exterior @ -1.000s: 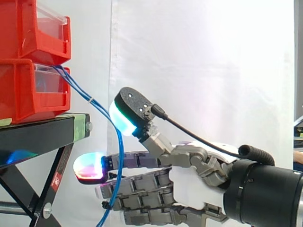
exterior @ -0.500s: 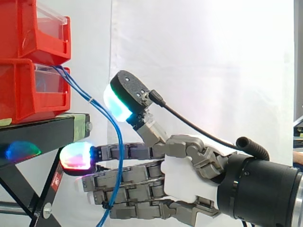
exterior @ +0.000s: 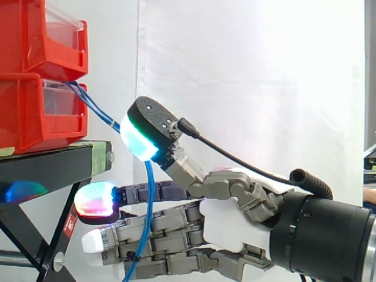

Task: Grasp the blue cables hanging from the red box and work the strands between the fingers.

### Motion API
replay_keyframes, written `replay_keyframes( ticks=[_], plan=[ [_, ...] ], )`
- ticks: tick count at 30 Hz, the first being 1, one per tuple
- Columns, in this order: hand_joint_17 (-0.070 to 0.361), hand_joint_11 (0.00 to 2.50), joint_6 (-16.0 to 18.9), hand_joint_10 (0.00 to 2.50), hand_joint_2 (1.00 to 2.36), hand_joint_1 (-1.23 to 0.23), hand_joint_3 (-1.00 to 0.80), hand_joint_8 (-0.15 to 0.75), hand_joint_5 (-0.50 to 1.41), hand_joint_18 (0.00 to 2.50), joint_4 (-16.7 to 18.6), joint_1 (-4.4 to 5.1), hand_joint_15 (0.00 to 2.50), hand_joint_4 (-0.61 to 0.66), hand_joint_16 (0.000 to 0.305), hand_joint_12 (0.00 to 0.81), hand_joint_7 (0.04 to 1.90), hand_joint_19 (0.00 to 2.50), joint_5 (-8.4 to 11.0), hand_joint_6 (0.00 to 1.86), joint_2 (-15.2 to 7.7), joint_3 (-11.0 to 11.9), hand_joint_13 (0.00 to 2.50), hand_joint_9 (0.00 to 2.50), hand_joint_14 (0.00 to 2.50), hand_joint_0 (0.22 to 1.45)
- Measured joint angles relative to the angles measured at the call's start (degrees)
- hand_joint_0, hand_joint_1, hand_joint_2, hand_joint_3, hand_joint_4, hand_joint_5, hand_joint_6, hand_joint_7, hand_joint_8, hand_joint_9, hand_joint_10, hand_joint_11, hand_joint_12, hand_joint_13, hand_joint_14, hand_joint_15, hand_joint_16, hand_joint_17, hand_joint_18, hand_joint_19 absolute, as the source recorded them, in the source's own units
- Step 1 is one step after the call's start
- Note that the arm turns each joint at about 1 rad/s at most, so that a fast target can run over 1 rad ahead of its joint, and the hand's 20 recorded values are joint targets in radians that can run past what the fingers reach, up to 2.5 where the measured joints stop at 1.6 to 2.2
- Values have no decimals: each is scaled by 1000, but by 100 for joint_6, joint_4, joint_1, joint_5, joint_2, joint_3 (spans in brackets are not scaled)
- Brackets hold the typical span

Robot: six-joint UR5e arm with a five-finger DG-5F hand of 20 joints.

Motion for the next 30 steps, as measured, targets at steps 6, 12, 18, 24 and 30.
replay_keyframes(
  ticks=[6, 12, 18, 24, 30],
  plan=[
    [150, 692, 20, 15, 1000, -490, -1000, 409, -115, 633, -1, 0, 530, 277, 67, 455, 668, 247, -1, 5, 0, 0, 767, 919, 17, 739],
    [142, 1279, 50, 11, 1000, -504, -1000, 380, -100, 871, -6, 0, 1092, 283, 63, 487, 696, 512, -1, 6, 2, 1, 1061, 1115, 19, 751],
    [150, 1594, 58, 49, 1000, -516, -1000, 347, -87, 1140, -10, 0, 1550, 289, 67, 442, 711, 964, -34, 7, 7, 2, 1221, 1151, 130, 758],
    [120, 1578, 116, 898, 1000, -526, -1000, 332, -63, 1404, -24, 0, 1369, 301, 53, 429, 729, 1510, -94, 8, 8, 2, 1127, 1060, 1140, 768],
    [110, 1555, 159, 1643, 1000, -528, -1000, 340, -54, 1587, -42, 0, 1240, 310, 49, 422, 739, 1893, -113, 7, 7, 0, 1117, 975, 1788, 773]
  ],
)
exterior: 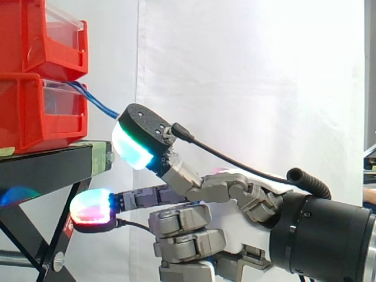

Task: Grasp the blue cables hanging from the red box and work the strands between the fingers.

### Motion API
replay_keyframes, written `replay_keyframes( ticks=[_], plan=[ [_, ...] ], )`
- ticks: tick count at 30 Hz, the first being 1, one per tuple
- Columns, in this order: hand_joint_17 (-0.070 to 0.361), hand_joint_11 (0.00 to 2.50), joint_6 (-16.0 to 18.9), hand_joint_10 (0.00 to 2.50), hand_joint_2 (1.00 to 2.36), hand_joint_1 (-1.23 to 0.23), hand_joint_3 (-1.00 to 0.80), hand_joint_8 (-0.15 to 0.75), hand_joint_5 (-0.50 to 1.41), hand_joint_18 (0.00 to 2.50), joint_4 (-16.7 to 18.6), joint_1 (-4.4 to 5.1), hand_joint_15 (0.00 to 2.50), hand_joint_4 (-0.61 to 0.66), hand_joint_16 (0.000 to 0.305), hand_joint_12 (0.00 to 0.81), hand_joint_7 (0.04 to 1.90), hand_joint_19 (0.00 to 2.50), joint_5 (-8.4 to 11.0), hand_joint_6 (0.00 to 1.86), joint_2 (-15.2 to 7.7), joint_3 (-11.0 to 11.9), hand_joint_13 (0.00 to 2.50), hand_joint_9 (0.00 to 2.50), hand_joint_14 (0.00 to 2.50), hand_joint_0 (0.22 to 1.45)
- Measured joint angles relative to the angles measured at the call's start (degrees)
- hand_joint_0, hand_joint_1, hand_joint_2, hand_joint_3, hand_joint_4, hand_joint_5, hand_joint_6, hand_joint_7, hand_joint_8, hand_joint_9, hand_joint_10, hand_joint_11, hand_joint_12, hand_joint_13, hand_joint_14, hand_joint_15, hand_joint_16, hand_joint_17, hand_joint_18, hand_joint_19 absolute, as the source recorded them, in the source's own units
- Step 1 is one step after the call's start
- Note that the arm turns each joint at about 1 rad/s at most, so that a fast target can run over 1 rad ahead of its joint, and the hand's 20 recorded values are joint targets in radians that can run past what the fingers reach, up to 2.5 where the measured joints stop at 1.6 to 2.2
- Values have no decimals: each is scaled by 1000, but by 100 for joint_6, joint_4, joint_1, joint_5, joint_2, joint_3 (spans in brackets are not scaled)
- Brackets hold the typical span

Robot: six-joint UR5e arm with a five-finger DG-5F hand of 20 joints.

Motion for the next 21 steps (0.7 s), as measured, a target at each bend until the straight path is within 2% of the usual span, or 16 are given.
replay_keyframes(
  ticks=[2, 4, 5, 6, 9, 11, 13, 15, 16, 18, 19, 21],
  plan=[
    [108, 1562, 4, 1812, 1000, -527, -1000, 339, -54, 1578, -1, 0, 1229, 310, 48, 420, 739, 1867, -1, 7, 0, 0, 1102, 951, 1914, 774],
    [109, 1577, 12, 2204, 1000, -527, -1000, 342, -52, 1561, -2, 0, 1216, 313, 49, 422, 744, 1802, -2, 8, -1, 0, 1071, 902, 2237, 774],
    [110, 1600, 16, 2247, 1000, -527, -1000, 341, -50, 1557, -2, 0, 1220, 314, 49, 422, 745, 1780, -2, 8, 0, 1, 1062, 895, 2280, 774],
    [117, 1661, 21, 2463, 1000, -528, -1000, 344, -48, 1535, -2, 0, 1220, 315, 52, 430, 746, 1690, -2, 8, 0, 1, 1048, 867, 2500, 775],
    [138, 1793, 35, 2500, 1000, -527, -1000, 360, -26, 1538, -3, 0, 1295, 333, 61, 447, 752, 1463, -2, 8, 1, 0, 1066, 829, 2500, 775],
    [153, 1992, 45, 2500, 1000, -526, -1000, 375, -9, 1552, -2, 0, 1356, 343, 68, 473, 756, 1338, -2, 9, 1, -1, 1135, 835, 2500, 776],
    [174, 2355, 52, 2500, 1000, -523, -1000, 414, 1, 1654, -2, 0, 1496, 353, 77, 537, 762, 1095, -2, 9, 1, 0, 1300, 923, 2500, 777],
    [179, 2489, 58, 2500, 1000, -524, -1000, 433, 18, 1709, -3, 0, 1576, 359, 80, 576, 766, 982, -2, 9, 3, -1, 1391, 973, 2500, 775],
    [180, 2500, 70, 2500, 1000, -522, -1000, 459, 25, 1786, -3, 0, 1613, 367, 80, 613, 768, 862, -3, 9, 8, -1, 1467, 1023, 2500, 773],
    [180, 2500, 101, 2500, 1000, -520, -1000, 475, 38, 1909, -10, 0, 1674, 375, 80, 658, 768, 789, -2, 9, 24, 0, 1571, 1092, 2500, 770],
    [182, 2500, 114, 2500, 1000, -518, -1000, 497, 59, 2018, -18, 0, 1703, 382, 242, 676, 768, 765, -3, 9, 30, -1, 1631, 1170, 2500, 768],
    [183, 2500, 136, 2500, 1000, -517, -1000, 518, 96, 2233, -46, 0, 1742, 394, 244, 710, 777, 672, -7, 9, 38, -1, 1823, 1362, 2500, 760]
  ],
)
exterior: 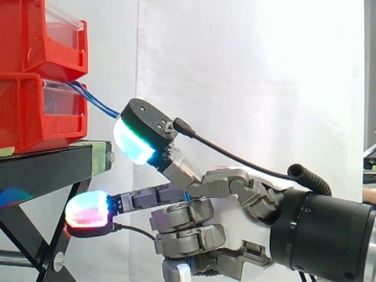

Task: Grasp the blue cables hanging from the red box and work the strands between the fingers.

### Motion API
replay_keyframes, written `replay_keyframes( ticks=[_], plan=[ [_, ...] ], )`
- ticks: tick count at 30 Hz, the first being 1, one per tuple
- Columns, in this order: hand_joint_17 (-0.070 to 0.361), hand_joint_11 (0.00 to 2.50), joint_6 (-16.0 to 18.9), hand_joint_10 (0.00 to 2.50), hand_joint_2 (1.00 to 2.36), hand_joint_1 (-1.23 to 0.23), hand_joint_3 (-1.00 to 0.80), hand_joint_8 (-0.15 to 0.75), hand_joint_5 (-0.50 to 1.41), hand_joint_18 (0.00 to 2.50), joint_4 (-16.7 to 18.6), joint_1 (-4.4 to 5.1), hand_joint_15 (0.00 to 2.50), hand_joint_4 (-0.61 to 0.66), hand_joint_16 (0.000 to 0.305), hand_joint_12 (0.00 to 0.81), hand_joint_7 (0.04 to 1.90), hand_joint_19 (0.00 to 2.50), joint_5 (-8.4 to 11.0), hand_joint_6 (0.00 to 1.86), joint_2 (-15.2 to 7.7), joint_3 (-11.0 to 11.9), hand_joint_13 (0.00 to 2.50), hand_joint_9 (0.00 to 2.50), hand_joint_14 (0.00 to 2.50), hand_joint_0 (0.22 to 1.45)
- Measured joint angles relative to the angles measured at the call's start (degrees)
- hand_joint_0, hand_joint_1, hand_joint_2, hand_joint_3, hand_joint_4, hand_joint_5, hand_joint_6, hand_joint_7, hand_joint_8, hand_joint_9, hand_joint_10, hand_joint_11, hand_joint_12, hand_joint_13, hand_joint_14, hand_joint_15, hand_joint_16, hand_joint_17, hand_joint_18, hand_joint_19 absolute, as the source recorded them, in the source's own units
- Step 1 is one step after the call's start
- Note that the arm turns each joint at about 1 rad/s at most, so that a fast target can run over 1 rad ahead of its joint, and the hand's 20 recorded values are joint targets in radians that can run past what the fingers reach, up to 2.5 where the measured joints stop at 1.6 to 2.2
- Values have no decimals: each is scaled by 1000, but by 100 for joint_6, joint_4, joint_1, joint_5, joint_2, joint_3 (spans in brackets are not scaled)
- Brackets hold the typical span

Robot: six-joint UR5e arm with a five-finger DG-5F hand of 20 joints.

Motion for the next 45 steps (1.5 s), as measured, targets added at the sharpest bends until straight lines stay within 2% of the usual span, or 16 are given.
replay_keyframes(
  ticks=[1, 4, 10, 18, 28, 34, 45],
  plan=[
    [185, 2500, 15, 2500, 1000, -516, -1000, 524, 107, 2353, -25, 0, 1746, 402, 247, 714, 779, 686, -6, 10, 3, 0, 1886, 1460, 2500, 760],
    [186, 2500, 56, 2500, 1000, -515, -1000, 522, 120, 2474, -81, 0, 1755, 405, 248, 718, 780, 697, -33, 9, 8, 1, 1984, 1597, 2500, 757],
    [187, 2500, 85, 2500, 1000, -516, -1000, 535, 110, 2500, -149, 0, 1798, 405, 249, 725, 879, 709, -48, 13, 60, 0, 2045, 1786, 2500, 754],
    [191, 2500, 181, 2500, 1000, -539, -1000, 552, 104, 2500, -537, 0, 1813, 390, 255, 738, 1130, 701, -53, 10, 216, -3, 2058, 1810, 2500, 754],
    [187, 2500, 235, 2500, 1000, -576, -1000, 554, 155, 2500, -649, 0, 1813, 344, 249, 736, 1265, 686, -57, 1, 278, -4, 2047, 1810, 2500, 784],
    [183, 2500, 244, 2500, 1000, -592, -1000, 555, 150, 2495, -817, 0, 1801, 310, 244, 736, 1271, 692, -55, 1, 406, -3, 2030, 1776, 2500, 812],
    [182, 2500, 301, 2500, 1001, -599, -965, 566, 152, 2481, -1434, 0, 1785, 329, 243, 736, 1232, 670, -57, 4, 690, -4, 2019, 1772, 2500, 822]
  ],
)
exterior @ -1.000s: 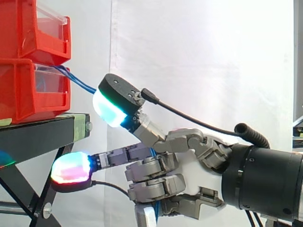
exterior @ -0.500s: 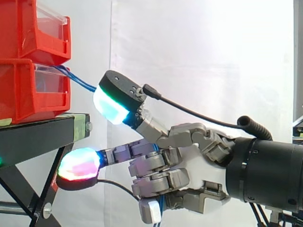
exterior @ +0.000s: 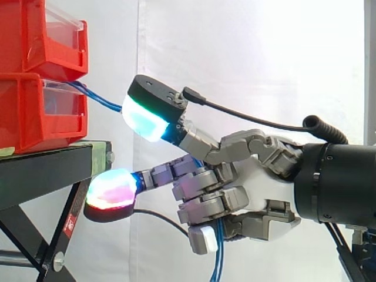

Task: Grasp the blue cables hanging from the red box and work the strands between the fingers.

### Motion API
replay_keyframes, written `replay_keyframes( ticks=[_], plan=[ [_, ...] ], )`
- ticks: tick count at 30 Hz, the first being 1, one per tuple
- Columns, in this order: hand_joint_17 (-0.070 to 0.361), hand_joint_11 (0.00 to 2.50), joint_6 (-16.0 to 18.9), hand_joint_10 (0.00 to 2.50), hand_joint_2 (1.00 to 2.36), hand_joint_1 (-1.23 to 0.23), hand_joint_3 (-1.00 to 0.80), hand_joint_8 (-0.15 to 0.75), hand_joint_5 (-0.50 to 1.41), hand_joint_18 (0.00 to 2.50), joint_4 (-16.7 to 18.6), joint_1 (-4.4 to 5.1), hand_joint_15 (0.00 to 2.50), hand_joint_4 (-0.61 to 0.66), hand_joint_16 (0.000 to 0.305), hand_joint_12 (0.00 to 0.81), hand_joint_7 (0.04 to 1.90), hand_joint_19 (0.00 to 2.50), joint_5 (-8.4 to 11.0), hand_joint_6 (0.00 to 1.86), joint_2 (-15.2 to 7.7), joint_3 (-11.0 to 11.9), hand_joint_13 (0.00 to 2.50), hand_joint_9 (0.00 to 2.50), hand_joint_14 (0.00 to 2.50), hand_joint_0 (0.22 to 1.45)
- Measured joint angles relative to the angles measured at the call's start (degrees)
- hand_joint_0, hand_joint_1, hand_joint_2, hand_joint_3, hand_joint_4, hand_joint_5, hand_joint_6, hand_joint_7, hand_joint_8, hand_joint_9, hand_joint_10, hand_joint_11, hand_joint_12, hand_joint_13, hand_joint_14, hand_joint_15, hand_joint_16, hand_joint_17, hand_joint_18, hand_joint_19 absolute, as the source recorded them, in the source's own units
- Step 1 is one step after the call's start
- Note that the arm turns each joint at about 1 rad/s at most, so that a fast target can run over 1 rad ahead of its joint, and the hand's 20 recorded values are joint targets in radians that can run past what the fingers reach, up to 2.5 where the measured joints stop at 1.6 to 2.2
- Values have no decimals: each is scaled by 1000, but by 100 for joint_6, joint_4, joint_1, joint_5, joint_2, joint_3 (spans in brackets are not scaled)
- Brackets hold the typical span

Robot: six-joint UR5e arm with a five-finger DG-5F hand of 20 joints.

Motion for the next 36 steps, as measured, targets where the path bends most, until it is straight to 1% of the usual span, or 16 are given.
replay_keyframes(
  ticks=[3, 5, 9, 12, 13, 15, 21, 24, 25, 28, 31, 36],
  plan=[
    [181, 2500, 48, 2500, 1002, -600, -955, 570, 151, 2479, -60, 0, 1792, 331, 242, 738, 1224, 674, 0, 5, 27, -17, 2014, 1768, 2500, 821],
    [181, 2500, 62, 2500, 1002, -600, -950, 572, 150, 2478, -72, 1, 1768, 332, 242, 739, 1225, 635, 0, 7, 55, -57, 2013, 1766, 2500, 822],
    [183, 2500, 61, 2500, 1002, -599, -948, 569, 144, 2483, -37, 12, 1763, 343, 244, 737, 1199, 645, 0, 8, 168, -245, 2010, 1764, 2500, 815],
    [181, 2500, 52, 2500, 1003, -603, -944, 571, 138, 2479, 7, 25, 1737, 351, 241, 731, 1172, 652, 1, 9, 260, -354, 2004, 1766, 2500, 803],
    [184, 2500, 46, 2500, 1002, -601, -949, 564, 141, 2488, 14, 29, 1734, 367, 246, 731, 1158, 641, 1, 10, 289, -380, 2005, 1765, 2500, 795],
    [184, 2500, 30, 2500, 1003, -599, -955, 567, 136, 2489, 17, 42, 1737, 367, 245, 728, 1139, 656, 1, 12, 362, -421, 2003, 1766, 2500, 786],
    [182, 2500, 10, 2500, 1003, -593, -936, 554, 144, 2499, -49, 59, 1718, 397, 242, 715, 1149, 652, 0, 13, 468, -453, 2003, 1788, 2500, 773],
    [183, 2500, 8, 2500, 1004, -588, -932, 541, 146, 2500, -58, 60, 1702, 403, 244, 711, 1161, 646, 0, 13, 472, -455, 2003, 1786, 2500, 771],
    [179, 2500, 7, 2500, 1003, -587, -930, 542, 160, 2500, -59, 61, 1707, 410, 239, 704, 1161, 620, 0, 13, 473, -455, 1999, 1788, 2500, 768],
    [178, 2500, 6, 2500, 1004, -585, -928, 539, 172, 2500, -61, 65, 1712, 418, 237, 703, 1145, 622, 0, 13, 476, -456, 1999, 1794, 2500, 765],
    [180, 2500, 6, 2500, 1003, -587, -929, 537, 154, 2500, -61, 64, 1710, 439, 240, 700, 1135, 629, 0, 13, 476, -457, 1989, 1790, 2500, 765],
    [180, 2500, -1, 2500, 1003, -590, -933, 531, 146, 2495, -58, 62, 1712, 432, 239, 694, 1150, 609, 0, 13, 476, -456, 1979, 1788, 2500, 764]
  ],
)
